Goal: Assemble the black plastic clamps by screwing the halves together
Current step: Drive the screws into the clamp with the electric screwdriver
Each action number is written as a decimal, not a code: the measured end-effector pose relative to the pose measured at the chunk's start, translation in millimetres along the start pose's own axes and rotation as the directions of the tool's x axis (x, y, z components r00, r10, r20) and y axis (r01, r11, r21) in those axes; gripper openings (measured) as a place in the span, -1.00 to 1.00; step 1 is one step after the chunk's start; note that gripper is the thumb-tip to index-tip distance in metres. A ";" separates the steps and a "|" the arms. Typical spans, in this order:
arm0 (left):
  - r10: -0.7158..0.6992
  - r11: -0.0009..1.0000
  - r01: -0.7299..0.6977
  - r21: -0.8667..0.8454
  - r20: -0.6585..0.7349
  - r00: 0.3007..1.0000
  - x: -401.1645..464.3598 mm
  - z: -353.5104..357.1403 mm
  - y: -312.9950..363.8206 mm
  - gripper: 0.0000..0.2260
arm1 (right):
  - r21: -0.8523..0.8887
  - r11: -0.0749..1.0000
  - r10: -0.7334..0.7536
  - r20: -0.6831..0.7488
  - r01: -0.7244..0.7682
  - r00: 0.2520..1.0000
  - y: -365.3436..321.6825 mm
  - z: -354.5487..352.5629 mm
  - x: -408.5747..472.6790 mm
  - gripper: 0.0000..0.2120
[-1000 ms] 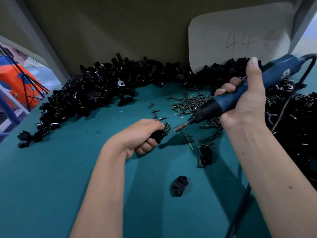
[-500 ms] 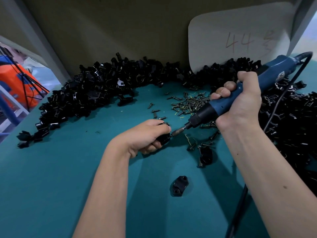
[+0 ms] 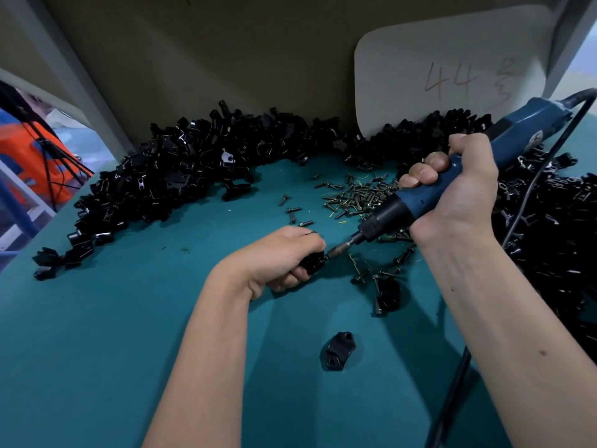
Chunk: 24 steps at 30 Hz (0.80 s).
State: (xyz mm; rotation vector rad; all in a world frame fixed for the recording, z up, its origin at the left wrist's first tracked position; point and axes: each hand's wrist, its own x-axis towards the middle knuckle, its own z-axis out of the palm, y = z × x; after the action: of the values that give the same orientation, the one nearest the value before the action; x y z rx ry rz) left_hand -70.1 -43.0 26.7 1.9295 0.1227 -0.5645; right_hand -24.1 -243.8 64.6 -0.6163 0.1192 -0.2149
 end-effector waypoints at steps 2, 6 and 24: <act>-0.008 1.000 0.008 0.006 -0.012 1.000 0.5 0.4 -0.2 -0.73 | -0.005 1.000 -0.002 0.000 0.002 1.000 -0.3 0.2 -0.4 -0.79; -0.032 0.999 0.032 0.005 -0.024 0.999 0.3 1.3 1.1 -0.69 | -0.007 1.000 -0.005 -0.010 0.005 1.000 0.9 1.2 -1.4 -0.79; -0.040 0.999 0.040 -0.008 -0.026 0.999 2.6 3.8 3.6 -0.79 | -0.037 0.997 -0.060 0.046 0.062 0.997 1.3 5.1 -5.7 -0.77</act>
State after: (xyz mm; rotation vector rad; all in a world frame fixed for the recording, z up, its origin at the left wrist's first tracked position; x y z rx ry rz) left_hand -67.8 -48.3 27.5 1.9312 0.1802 -0.5646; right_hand -28.5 -238.6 68.2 -0.6629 0.0609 -0.2583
